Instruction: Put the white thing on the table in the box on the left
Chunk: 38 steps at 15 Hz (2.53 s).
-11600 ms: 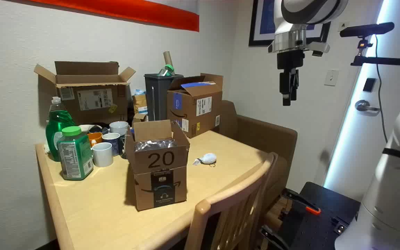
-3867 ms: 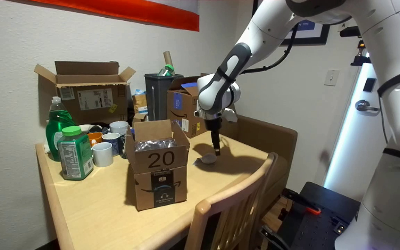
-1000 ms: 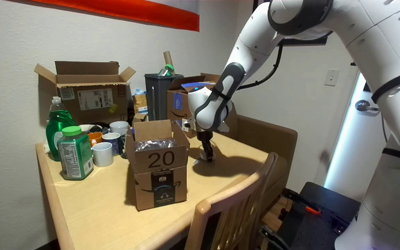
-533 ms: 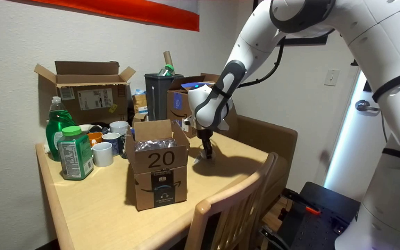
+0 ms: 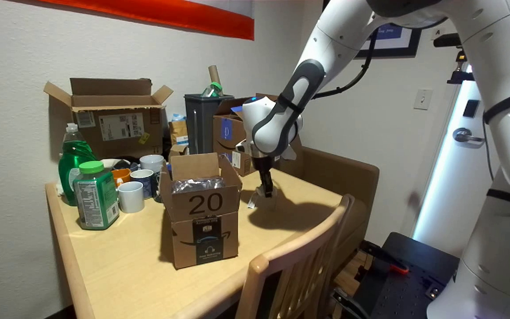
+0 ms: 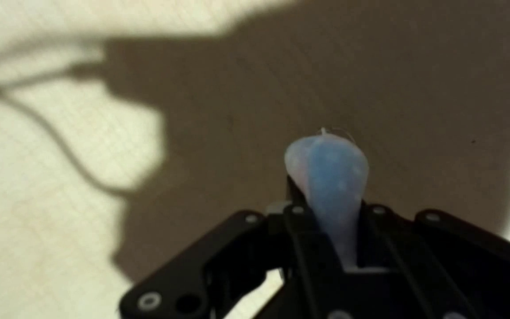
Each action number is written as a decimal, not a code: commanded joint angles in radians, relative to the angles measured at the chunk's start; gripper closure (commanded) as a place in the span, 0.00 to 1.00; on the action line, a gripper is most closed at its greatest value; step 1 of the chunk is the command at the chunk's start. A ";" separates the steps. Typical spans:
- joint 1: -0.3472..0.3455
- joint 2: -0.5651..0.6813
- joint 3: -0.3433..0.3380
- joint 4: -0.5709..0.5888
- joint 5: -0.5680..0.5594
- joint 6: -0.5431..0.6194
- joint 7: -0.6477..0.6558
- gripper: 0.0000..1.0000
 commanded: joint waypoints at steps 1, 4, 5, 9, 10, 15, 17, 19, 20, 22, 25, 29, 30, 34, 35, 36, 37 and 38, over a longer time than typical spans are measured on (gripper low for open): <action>0.018 -0.132 0.001 -0.119 -0.005 0.001 0.036 0.95; 0.034 -0.205 0.001 -0.162 -0.013 -0.008 0.053 0.95; 0.037 -0.227 0.004 -0.170 -0.009 -0.019 0.056 0.95; 0.051 -0.299 0.010 -0.165 0.006 -0.068 0.053 0.95; 0.055 -0.311 0.012 -0.156 0.011 -0.084 0.055 0.95; 0.086 -0.364 0.021 -0.132 -0.008 -0.147 0.096 0.95; 0.102 -0.377 0.031 -0.116 0.002 -0.186 0.114 0.95; 0.116 -0.394 0.044 -0.097 0.018 -0.226 0.142 0.95; 0.121 -0.401 0.054 -0.082 0.032 -0.253 0.152 0.95; 0.132 -0.411 0.068 -0.035 0.062 -0.314 0.186 0.95; 0.143 -0.416 0.084 0.046 0.132 -0.403 0.209 0.95; 0.170 -0.405 0.107 0.114 0.144 -0.456 0.268 0.95; 0.177 -0.403 0.113 0.123 0.141 -0.463 0.282 0.95; 0.212 -0.385 0.142 0.144 0.135 -0.470 0.329 0.95; 0.221 -0.378 0.148 0.147 0.131 -0.472 0.341 0.95; 0.228 -0.373 0.156 0.149 0.128 -0.474 0.347 0.95; 0.236 -0.367 0.160 0.152 0.127 -0.477 0.356 0.95; 0.242 -0.361 0.164 0.155 0.124 -0.478 0.361 0.95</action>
